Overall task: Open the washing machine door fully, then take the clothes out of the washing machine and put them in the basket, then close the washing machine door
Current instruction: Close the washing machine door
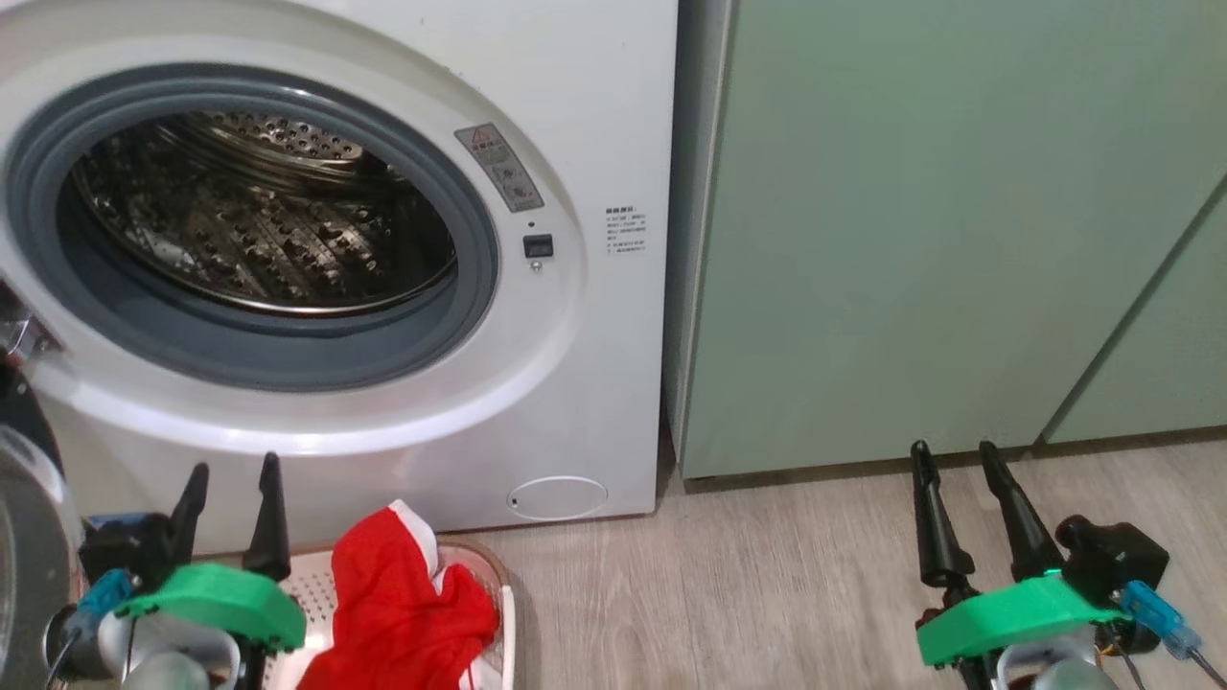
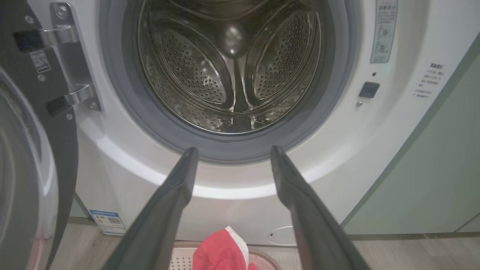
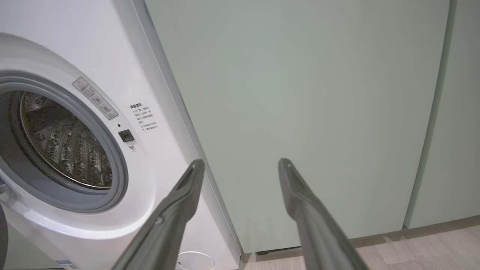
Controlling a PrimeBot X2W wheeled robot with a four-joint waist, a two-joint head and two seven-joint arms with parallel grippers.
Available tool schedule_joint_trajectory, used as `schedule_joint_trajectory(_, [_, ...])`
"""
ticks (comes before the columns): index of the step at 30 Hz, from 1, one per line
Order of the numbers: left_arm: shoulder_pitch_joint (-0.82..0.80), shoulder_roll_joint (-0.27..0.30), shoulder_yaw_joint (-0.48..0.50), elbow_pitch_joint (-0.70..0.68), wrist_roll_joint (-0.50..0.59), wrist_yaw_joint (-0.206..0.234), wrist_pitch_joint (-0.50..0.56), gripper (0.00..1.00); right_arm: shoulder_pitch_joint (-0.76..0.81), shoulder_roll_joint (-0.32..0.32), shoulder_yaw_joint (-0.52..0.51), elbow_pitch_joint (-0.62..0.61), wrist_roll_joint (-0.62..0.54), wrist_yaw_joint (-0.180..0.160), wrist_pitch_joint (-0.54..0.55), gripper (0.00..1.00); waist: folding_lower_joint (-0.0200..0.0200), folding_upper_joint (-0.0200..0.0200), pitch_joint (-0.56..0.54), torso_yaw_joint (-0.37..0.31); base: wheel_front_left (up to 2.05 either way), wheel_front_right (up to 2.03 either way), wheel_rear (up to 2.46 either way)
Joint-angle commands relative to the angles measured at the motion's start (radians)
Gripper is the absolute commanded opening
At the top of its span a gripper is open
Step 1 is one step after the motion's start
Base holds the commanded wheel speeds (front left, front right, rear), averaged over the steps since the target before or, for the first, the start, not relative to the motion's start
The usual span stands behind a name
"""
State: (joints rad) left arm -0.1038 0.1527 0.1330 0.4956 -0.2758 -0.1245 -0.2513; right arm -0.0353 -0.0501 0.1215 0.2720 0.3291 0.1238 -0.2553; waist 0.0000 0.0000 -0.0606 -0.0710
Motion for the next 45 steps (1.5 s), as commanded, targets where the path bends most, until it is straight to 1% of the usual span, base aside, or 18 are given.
schedule_joint_trajectory(1, [-0.059,0.020,0.040,-0.028,0.004,-0.006,-0.010,1.00,-0.011,0.000,0.026,-0.029,0.007,0.007,-0.006,1.00,0.0000,0.0000,0.000,0.002,-1.79,1.79,0.00])
schedule_joint_trajectory(12, [-0.057,0.035,0.023,-0.023,-0.011,-0.006,-0.010,1.00,-0.005,0.000,0.028,-0.028,0.012,0.007,-0.006,1.00,0.0000,0.0000,-0.003,0.013,-2.13,2.08,0.05])
schedule_joint_trajectory(19, [-0.056,0.050,-0.010,-0.025,-0.026,-0.006,-0.010,1.00,-0.005,0.000,0.030,-0.025,0.017,0.007,-0.006,1.00,0.0000,0.0000,-0.002,0.020,-1.85,1.72,0.13])
schedule_joint_trajectory(26, [-0.056,0.056,-0.021,-0.017,-0.032,-0.006,-0.010,1.00,-0.008,0.000,0.030,-0.020,0.020,0.007,-0.006,1.00,0.0000,0.0000,-0.002,0.021,-0.96,0.96,0.00])
schedule_joint_trajectory(34, [-0.059,0.053,-0.028,-0.008,-0.034,-0.006,-0.010,1.00,-0.008,0.000,0.026,-0.020,0.015,0.007,-0.006,1.00,0.0000,0.0000,-0.002,0.028,-0.05,0.05,0.00])
schedule_joint_trajectory(39, [-0.068,0.050,-0.040,-0.006,-0.030,-0.006,-0.010,1.00,-0.007,0.000,0.019,-0.024,0.016,0.007,-0.006,1.00,0.0000,0.0000,-0.001,0.060,0.00,0.00,0.00])
schedule_joint_trajectory(45, [-0.083,0.036,-0.030,0.012,-0.019,-0.005,-0.010,1.00,-0.012,0.000,0.027,-0.031,0.026,0.007,-0.006,1.00,0.0000,0.0000,0.006,0.133,0.00,0.00,0.00])
